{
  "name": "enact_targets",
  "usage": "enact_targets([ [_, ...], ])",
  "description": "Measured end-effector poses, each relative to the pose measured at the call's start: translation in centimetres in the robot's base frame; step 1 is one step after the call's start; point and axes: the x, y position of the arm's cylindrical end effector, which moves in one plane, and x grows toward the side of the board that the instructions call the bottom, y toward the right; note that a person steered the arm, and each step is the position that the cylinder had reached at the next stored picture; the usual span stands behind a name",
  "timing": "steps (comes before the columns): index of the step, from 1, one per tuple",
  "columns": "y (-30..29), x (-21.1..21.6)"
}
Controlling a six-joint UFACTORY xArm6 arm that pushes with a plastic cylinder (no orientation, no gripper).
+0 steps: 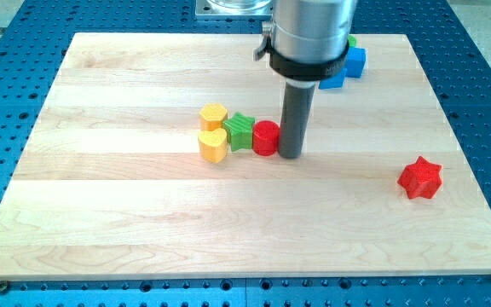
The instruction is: Drag the red circle to the top center of the board
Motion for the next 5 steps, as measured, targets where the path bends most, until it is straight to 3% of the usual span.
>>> enact_targets([
  [1, 0.1, -0.7],
  [3, -0.7, 3.9],
  [5, 0.2, -4.5],
])
